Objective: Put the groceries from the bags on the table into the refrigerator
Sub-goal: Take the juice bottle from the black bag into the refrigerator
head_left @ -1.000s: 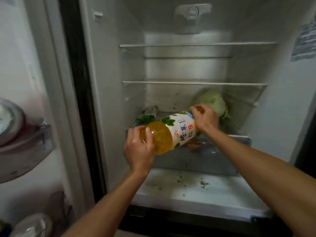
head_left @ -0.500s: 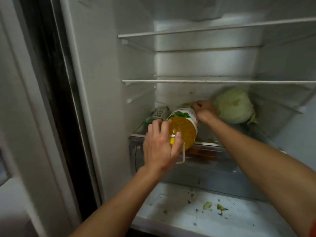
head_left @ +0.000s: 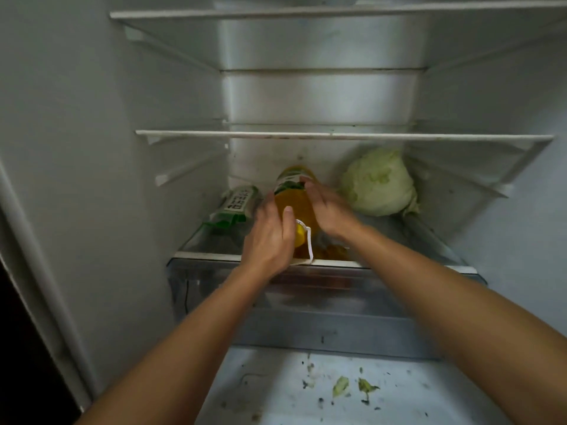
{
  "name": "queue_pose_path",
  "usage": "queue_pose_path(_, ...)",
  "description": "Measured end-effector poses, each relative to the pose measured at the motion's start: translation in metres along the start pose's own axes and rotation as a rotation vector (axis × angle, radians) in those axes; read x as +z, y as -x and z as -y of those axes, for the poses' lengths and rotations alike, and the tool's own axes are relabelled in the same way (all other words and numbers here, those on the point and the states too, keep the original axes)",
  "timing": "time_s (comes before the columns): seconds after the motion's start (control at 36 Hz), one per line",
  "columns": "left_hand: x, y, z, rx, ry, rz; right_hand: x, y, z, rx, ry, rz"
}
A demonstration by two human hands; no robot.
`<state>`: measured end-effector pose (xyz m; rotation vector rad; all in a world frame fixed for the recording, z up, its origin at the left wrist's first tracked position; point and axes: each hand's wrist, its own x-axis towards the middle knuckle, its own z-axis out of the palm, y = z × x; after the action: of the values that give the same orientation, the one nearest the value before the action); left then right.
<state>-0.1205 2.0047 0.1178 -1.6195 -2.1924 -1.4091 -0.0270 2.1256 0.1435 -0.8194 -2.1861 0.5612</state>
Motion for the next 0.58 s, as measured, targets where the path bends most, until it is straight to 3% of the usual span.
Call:
queue_pose_path(0.39, 0.006, -0.026, 0.006, -0.031, -0.069, 0.079, 0.010, -0.027, -0.015, 0.033, -0.117, -0.005)
queue_pose_path(0.58, 0.004, -0.028, 0.005, -0.063, -0.115, 0.121, -0.004, -0.019, -0.007, 0.178, 0.232, -0.042)
